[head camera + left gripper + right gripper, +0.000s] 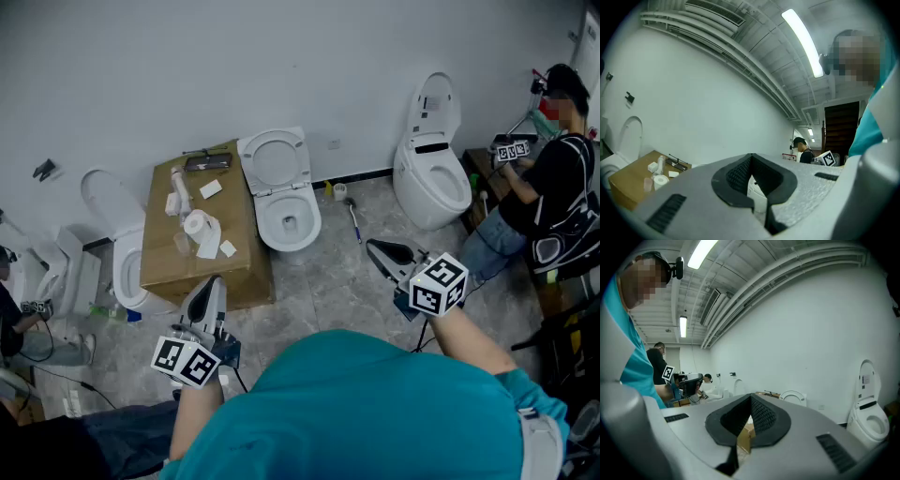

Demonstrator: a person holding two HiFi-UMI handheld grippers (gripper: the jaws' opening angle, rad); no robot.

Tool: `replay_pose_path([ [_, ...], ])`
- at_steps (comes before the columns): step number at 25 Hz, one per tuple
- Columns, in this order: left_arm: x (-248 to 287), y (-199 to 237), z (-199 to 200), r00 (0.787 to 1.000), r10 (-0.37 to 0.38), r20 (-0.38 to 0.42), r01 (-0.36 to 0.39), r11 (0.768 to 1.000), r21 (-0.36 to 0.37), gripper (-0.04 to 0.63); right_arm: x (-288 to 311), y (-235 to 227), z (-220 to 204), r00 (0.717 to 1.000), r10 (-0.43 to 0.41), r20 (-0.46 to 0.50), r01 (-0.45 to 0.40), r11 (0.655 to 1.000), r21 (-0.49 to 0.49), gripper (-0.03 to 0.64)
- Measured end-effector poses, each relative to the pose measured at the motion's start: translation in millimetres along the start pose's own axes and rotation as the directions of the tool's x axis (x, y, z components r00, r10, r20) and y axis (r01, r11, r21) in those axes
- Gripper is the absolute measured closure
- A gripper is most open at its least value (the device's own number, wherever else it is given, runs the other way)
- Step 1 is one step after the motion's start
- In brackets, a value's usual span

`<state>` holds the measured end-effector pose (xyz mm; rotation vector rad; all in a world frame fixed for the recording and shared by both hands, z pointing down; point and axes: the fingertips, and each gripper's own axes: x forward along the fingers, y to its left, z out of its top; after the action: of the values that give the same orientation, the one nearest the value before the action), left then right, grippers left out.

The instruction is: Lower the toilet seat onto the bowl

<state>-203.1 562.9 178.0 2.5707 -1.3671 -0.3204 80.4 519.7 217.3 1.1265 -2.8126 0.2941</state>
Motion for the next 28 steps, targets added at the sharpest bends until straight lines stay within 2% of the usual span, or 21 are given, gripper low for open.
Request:
replay_pose_path([
  [10, 9.2, -10.9, -1.0, 1.0, -0.007, -0.007, 0.007, 1.0, 0.01, 0.601, -5.7, -7.7, 3.3, 1.0, 0.006, -0.003, -0.006, 1.0, -0.018, 0.626],
  [16, 24.7, -28.8, -3.2, 1.0, -0.013, -0.006, 0.013, 1.0, 0.015, 0.601, -22.6, -23.8, 7.3, 1.0, 0.002, 0.017, -0.002, 1.0, 0.003, 0.626],
  [28, 89.3, -115.6, -36.1, 0.999, -0.039, -0.016, 0.04, 0.999, 0.005, 0.601, -106.5, -86.1, 1.9, 0.999, 0.033, 0.02, -0.033, 0.999, -0.011, 0.626],
])
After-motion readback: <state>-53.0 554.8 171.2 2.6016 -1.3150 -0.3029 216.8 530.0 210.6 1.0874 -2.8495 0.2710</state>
